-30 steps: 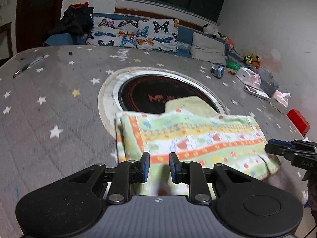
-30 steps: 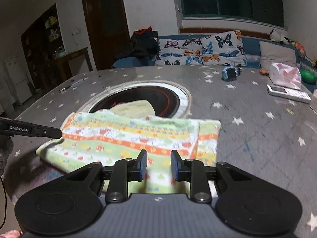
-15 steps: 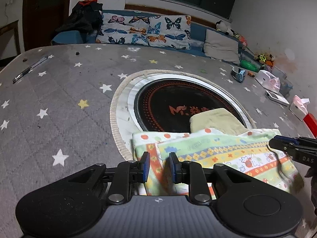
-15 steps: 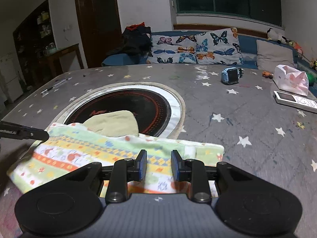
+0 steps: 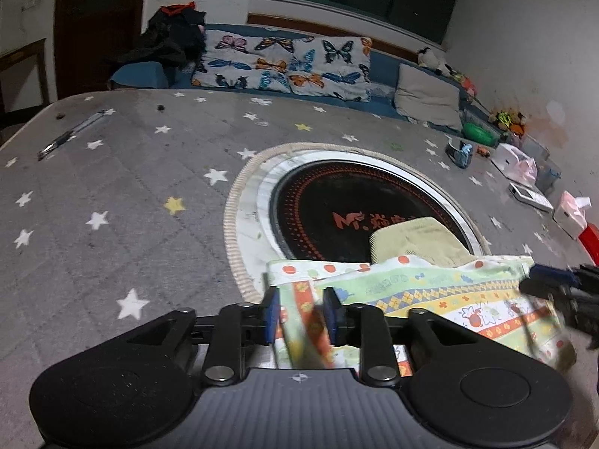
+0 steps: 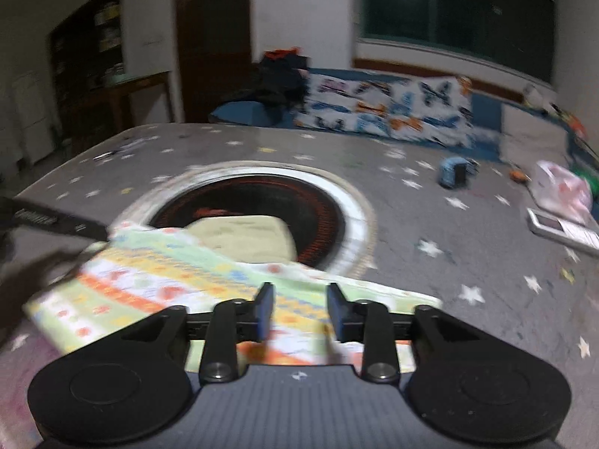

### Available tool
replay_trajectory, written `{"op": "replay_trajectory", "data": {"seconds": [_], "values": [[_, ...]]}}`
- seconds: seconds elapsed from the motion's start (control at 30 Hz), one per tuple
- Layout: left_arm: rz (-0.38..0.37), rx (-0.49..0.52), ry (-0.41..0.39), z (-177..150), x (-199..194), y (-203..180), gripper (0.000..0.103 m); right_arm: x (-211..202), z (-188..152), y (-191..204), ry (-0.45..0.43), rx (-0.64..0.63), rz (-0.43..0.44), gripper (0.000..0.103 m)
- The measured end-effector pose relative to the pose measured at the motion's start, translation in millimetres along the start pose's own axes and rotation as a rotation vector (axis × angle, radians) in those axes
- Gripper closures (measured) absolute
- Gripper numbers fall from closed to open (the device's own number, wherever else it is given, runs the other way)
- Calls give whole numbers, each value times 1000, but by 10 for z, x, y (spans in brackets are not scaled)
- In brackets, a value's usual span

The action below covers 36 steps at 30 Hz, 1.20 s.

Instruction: Fold clothes

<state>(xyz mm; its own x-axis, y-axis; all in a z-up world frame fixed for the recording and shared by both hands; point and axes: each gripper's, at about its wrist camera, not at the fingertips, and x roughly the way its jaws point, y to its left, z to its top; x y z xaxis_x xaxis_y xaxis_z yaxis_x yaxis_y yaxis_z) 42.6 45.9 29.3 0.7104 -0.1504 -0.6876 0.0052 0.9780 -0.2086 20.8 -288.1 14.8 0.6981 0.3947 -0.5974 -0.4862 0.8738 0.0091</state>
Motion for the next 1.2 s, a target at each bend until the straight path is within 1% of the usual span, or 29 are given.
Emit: {"op": "replay_trajectory", "data": {"seconds": [0.1,0.2,0.3,0.37,0.4,0.53,0.67,0.77,0.87,0.97,1.07,1.1,1.2], "values": [[-9,-49,1,-11,-82,80,69,-102,6,293,-10,-91,61,67],[-18,-98,-2,-43,-176,160,63,-190,9,601,-19,-180,133,66],[-29,-143,0,-97,-252,227,62,-238,-1,894,-21,-261,195,64],[-36,-175,2,-135,-293,272,59,-250,-24,1135,-15,-336,246,63],[-41,-190,3,-154,-311,294,57,-252,-42,1234,-14,-371,264,63],[-59,-237,11,-230,-366,360,57,-215,-130,1574,-11,-490,299,63],[-82,-276,12,-294,-416,410,55,-106,-174,1790,1,-540,310,63],[-107,-329,15,-324,-432,461,53,-25,-207,1949,10,-577,317,63],[-126,-365,21,-343,-420,480,53,51,-234,2008,14,-608,288,63],[-138,-400,29,-354,-395,491,51,117,-221,2022,25,-597,280,64],[-148,-443,35,-361,-369,516,50,118,-196,1976,24,-555,290,74],[-152,-461,38,-362,-356,528,50,109,-180,1953,22,-533,297,80],[-176,-512,47,-359,-326,546,49,55,-120,1872,12,-461,324,86]]}}
